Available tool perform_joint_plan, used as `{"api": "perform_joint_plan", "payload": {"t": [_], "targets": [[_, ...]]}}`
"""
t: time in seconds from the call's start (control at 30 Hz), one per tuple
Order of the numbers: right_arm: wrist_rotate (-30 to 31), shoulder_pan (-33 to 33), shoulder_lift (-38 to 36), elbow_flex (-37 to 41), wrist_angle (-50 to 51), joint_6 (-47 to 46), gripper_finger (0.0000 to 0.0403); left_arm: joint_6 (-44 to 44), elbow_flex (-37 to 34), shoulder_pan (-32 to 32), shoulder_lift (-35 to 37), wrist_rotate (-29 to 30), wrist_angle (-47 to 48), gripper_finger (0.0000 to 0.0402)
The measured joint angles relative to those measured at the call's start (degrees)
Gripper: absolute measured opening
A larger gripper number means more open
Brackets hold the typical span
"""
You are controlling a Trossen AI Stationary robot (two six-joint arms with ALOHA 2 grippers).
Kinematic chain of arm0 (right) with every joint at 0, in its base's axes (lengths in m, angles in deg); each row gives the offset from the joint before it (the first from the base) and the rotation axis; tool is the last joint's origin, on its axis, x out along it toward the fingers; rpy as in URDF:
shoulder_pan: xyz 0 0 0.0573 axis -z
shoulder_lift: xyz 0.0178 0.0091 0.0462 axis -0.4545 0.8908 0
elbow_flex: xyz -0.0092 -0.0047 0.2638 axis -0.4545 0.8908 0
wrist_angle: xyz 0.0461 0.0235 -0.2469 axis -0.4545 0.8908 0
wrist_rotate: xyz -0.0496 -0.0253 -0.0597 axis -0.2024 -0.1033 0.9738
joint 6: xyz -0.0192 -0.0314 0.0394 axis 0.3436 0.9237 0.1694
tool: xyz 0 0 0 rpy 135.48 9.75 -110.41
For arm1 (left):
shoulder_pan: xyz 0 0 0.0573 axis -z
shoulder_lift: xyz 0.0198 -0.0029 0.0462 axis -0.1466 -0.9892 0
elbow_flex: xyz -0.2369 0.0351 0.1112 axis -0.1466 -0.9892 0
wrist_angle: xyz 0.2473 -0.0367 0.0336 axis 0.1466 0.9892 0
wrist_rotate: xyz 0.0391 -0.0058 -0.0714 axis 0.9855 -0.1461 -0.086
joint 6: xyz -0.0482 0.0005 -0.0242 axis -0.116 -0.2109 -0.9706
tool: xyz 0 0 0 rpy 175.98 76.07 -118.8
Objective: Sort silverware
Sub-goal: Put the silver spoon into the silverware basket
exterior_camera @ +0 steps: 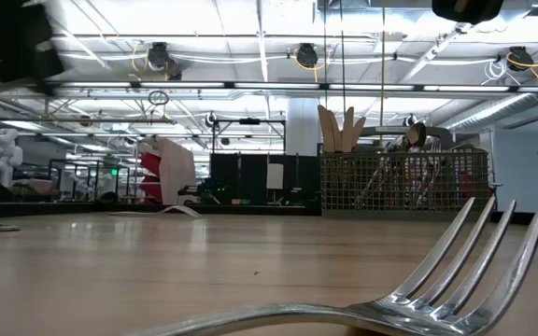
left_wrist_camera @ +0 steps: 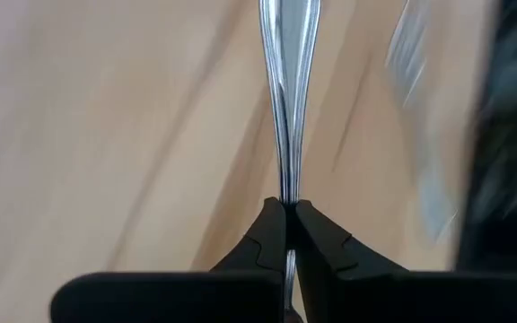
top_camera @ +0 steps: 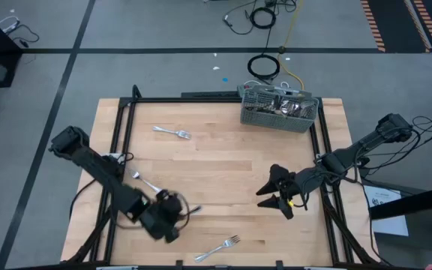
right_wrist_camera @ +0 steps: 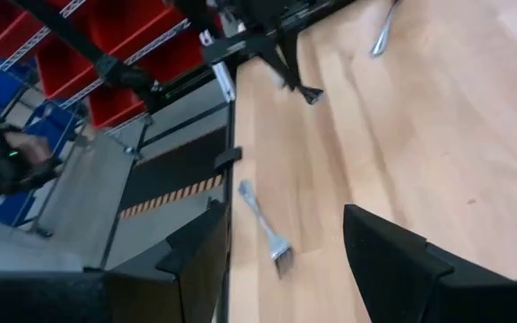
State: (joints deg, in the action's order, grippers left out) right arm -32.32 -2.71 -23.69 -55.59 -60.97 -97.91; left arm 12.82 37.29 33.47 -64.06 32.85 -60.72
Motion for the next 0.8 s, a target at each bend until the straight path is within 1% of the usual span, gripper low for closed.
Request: {"api": "perform_joint_plan", "payload": {"t": [0.07, 0.13, 0.27, 0.33, 0.43, 0.6, 0.67, 0.8], "targets": [[1.38, 0.00, -1.05, 0.00, 0.12, 0.40, 0.0208, 1.70, 0.11, -2.89, 1.92, 2.60, -4.50, 0.0011], [2.61, 0.00, -2.45, 0.00, 0.62, 0.90, 0.0208, 3.64, -0.03, -6.06, 3.27, 3.17, -10.09, 0.0011], [5.87, -0.02, -5.71, 0.00, 2.63, 2.04, 0.0208, 9.76, 0.01, -12.91, 4.82, 0.33, -26.10, 0.0008], [7.38, -0.05, -7.43, 0.00, 2.85, 2.31, 0.0208, 11.04, 0.11, -16.26, 4.72, -2.00, -33.58, 0.0007], [9.38, -0.29, -9.60, -0.02, 1.96, 4.64, 0.0208, 11.12, 0.05, -21.14, 4.71, -4.41, -41.76, 0.0007], [10.01, -0.37, -11.47, -0.02, -1.55, 12.46, 0.0208, 9.94, 0.05, -27.88, 4.72, -4.90, -49.35, 0.0007], [10.06, -0.37, -11.70, -0.04, -3.18, 16.12, 0.0208, 7.49, 0.06, -30.30, 4.73, -6.88, -51.82, 0.0008], [11.84, 0.11, -11.56, -0.04, -7.14, 25.44, 0.0208, 2.26, 0.05, -35.18, 4.68, -11.23, -51.81, 0.0008]]}}
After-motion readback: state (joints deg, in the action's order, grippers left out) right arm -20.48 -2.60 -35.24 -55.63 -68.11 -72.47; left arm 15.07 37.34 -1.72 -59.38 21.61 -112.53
